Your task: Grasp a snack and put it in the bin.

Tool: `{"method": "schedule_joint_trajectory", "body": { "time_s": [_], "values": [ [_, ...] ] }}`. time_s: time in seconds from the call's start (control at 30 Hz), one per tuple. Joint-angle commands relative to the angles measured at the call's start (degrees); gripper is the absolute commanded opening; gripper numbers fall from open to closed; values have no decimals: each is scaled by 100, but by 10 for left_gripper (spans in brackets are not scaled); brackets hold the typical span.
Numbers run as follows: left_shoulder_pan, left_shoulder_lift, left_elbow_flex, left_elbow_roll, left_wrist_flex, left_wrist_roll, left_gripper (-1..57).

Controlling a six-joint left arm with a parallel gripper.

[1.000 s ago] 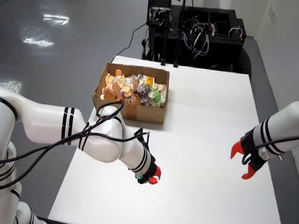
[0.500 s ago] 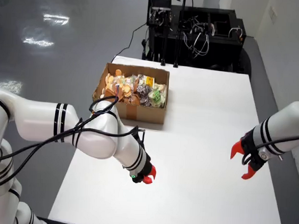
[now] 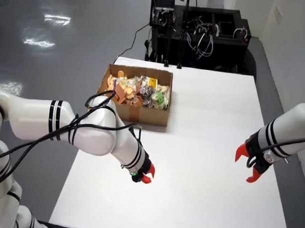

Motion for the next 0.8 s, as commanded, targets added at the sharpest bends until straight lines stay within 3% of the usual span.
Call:
{"method": "schedule_joint_trajectory", "body": {
  "time_s": [0.03, 0.8],
  "values": [
    [-17, -66, 0, 10, 82, -112, 44],
    [914, -129, -8, 49, 145, 228, 45]
  ]
}}
